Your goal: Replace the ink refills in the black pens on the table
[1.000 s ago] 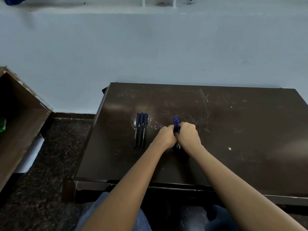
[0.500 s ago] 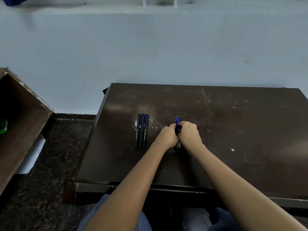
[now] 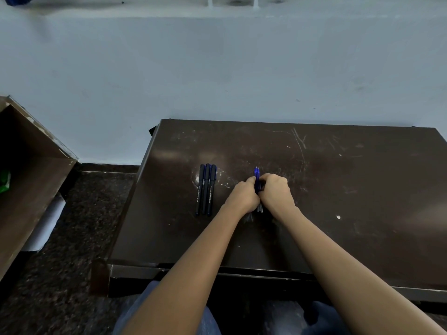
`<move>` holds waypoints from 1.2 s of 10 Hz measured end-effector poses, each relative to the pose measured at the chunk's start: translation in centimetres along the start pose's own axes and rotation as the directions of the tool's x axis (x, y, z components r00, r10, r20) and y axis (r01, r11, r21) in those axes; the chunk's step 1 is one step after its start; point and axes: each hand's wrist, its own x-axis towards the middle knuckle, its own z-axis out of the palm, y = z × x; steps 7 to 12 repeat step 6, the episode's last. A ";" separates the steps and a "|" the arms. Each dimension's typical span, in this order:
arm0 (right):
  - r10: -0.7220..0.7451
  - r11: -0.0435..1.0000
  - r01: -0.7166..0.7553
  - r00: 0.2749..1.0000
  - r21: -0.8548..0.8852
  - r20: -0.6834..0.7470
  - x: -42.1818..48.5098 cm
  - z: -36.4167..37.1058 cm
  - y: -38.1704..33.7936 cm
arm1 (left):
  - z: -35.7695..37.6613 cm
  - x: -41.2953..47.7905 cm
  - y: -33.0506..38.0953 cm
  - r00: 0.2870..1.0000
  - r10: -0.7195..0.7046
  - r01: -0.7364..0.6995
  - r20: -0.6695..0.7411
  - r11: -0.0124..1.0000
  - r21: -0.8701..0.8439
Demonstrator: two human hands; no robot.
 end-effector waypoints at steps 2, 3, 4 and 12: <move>0.005 1.000 -0.005 1.000 -0.004 0.011 0.2 0.0 0.0 | 0.0 0.0 0.1 1.000 0.002 -0.002 0.000 1.000 -0.007; -0.007 1.000 0.008 1.000 -0.010 0.011 0.2 0.0 0.0 | 0.0 -0.1 0.1 1.000 -0.007 0.007 -0.010 1.000 -0.010; -0.007 1.000 0.007 1.000 0.001 0.016 0.1 -0.2 0.0 | -0.1 -0.4 0.0 1.000 -0.001 0.000 -0.027 0.999 -0.033; -0.005 1.000 0.005 1.000 0.005 -0.010 -0.1 -0.4 0.3 | -0.3 -0.7 -0.2 0.985 0.063 -0.069 -0.162 0.997 -0.030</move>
